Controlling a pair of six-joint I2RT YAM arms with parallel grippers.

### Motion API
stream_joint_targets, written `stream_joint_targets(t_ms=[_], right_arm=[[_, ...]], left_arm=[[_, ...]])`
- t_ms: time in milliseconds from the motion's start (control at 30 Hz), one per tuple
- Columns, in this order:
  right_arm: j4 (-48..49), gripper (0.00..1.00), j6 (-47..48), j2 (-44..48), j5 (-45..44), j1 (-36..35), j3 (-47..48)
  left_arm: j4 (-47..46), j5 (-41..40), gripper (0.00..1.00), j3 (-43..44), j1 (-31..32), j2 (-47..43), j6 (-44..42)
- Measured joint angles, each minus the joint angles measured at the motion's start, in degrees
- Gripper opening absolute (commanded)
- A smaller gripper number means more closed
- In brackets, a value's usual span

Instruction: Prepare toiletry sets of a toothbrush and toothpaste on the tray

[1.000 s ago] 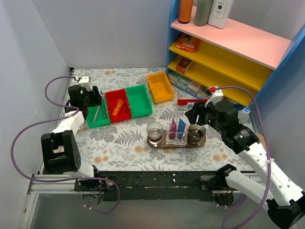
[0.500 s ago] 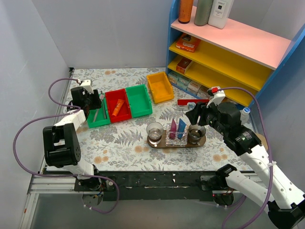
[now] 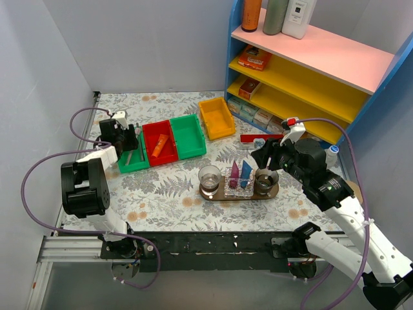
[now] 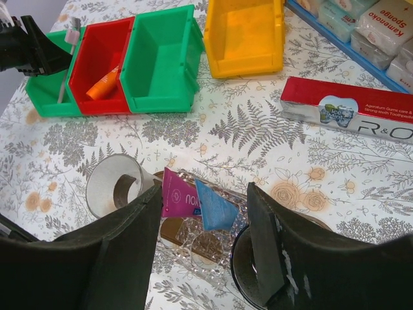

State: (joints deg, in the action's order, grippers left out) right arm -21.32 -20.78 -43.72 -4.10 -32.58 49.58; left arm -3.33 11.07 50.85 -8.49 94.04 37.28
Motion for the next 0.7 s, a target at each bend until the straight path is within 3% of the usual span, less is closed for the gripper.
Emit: stream_joint_targets(t_ms=[167, 367, 533, 567, 700], right_arm=[[0.3, 0.61, 0.0, 0.0, 0.0, 0.0, -0.7], [0.5, 0.61, -0.1, 0.0, 0.2, 0.0, -0.7], [0.5, 0.61, -0.1, 0.0, 0.2, 0.0, -0.7], [0.5, 0.61, -0.1, 0.0, 0.2, 0.0, -0.7], [0.5, 0.61, -0.1, 0.0, 0.2, 0.0, -0.7]], left_arm=[[0.2, -0.2, 0.38, 0.4, 0.4, 1.0, -0.1], [0.9, -1.4, 0.23, 0.5, 1.4, 1.4, -0.7], [1.1, -2.0, 0.18, 0.6, 2.1, 1.3, -1.6], [1.1, -2.1, 0.12, 0.6, 2.3, 1.3, -1.8], [0.9, -3.2, 0.04, 0.6, 2.9, 0.9, -2.5]])
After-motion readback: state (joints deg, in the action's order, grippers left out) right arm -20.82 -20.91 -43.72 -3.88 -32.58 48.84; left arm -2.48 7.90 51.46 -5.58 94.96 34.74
